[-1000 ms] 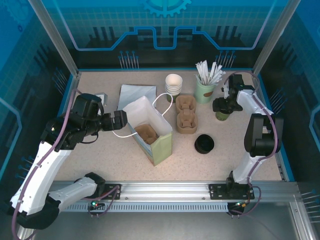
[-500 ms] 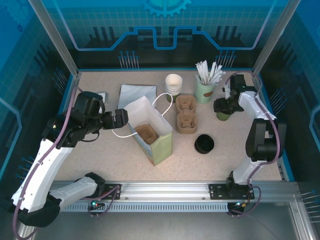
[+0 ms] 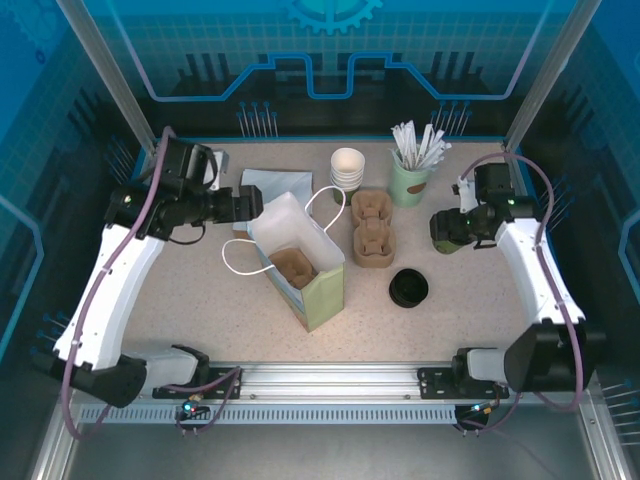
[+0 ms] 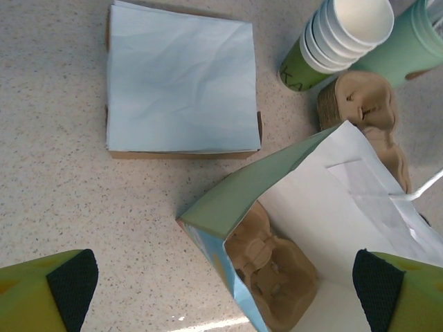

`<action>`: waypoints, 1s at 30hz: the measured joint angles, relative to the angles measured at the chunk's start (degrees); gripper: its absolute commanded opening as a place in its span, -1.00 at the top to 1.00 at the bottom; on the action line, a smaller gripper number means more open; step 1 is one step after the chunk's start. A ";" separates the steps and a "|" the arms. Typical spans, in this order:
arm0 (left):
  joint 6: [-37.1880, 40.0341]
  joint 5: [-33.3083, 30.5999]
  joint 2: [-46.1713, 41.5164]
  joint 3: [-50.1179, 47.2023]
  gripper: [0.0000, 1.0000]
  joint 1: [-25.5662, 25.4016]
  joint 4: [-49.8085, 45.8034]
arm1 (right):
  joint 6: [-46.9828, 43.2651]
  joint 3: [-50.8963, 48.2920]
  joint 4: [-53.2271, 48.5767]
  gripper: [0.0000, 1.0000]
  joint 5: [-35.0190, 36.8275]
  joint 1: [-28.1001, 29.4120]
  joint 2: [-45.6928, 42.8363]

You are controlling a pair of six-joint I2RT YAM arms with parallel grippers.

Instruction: Pack the takeout coffee

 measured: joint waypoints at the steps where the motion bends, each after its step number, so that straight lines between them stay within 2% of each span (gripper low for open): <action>1: 1.11 0.61 1.18 0.09 -0.94 0.00 0.00 | 0.22 0.33 -1.49 -0.75 -0.44 0.87 -1.57; 9: 5.73 4.02 6.51 -0.44 -0.79 0.00 0.28 | 3.54 10.56 -10.47 -0.72 -2.71 8.48 -7.78; 17: 6.88 6.05 7.08 -2.75 -0.58 0.00 1.33 | 7.72 22.03 -17.49 -0.70 -3.23 18.49 -8.31; 23: 7.06 6.19 8.22 -3.06 -0.34 0.00 1.88 | 11.85 31.50 -21.59 -0.67 -4.11 25.40 -6.25; 30: 6.49 7.08 9.05 -3.13 0.06 0.00 2.78 | 16.90 37.99 -22.64 -0.64 -3.87 34.86 -3.13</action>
